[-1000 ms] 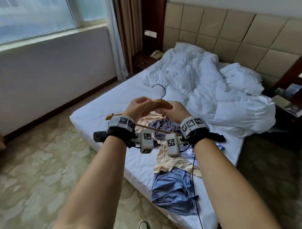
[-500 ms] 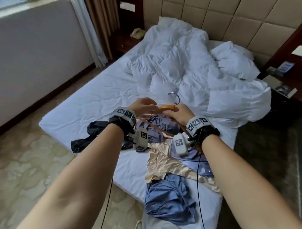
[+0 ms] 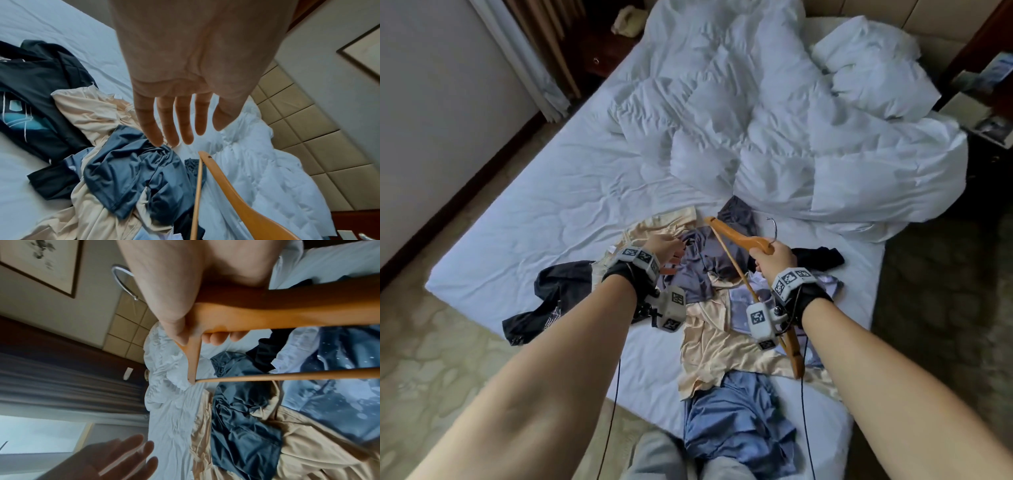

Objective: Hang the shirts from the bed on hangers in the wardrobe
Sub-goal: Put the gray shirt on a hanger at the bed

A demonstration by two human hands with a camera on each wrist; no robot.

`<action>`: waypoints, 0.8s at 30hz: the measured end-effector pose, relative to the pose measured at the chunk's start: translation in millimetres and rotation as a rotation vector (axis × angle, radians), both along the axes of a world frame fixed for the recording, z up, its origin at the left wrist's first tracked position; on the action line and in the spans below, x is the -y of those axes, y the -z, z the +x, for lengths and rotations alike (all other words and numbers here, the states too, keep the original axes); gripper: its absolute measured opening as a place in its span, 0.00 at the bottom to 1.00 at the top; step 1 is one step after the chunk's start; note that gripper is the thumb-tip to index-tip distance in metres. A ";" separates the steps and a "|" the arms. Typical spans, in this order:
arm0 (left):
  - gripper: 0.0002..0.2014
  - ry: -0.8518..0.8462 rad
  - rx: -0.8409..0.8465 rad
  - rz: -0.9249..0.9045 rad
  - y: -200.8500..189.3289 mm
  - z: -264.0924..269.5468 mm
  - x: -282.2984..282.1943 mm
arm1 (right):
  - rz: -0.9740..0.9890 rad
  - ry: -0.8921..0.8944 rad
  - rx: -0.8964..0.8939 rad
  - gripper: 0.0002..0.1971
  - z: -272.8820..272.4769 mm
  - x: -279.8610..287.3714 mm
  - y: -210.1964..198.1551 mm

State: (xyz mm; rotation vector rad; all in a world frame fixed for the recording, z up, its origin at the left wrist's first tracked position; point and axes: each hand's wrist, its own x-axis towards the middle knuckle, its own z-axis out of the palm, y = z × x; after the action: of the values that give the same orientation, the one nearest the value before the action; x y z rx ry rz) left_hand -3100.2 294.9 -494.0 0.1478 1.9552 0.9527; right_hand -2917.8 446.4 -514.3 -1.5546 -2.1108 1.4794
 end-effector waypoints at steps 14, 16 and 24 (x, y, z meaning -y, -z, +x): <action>0.05 0.294 -0.030 -0.156 130.4 -5.6 -66.2 | -0.095 0.245 0.156 0.14 3.5 -27.1 85.4; 0.04 0.346 -0.034 -0.176 145.2 -2.1 -75.7 | -0.094 0.261 0.172 0.15 2.9 -28.3 99.9; 0.26 0.428 0.122 -0.197 190.3 4.1 -112.9 | -0.151 0.315 0.166 0.18 -2.4 -39.7 144.0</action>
State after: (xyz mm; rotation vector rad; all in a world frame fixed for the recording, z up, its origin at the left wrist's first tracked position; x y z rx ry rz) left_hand -3096.1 407.8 -684.2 0.3694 1.7937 0.4767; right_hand -2920.2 486.0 -658.3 -2.0188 -1.7553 1.4685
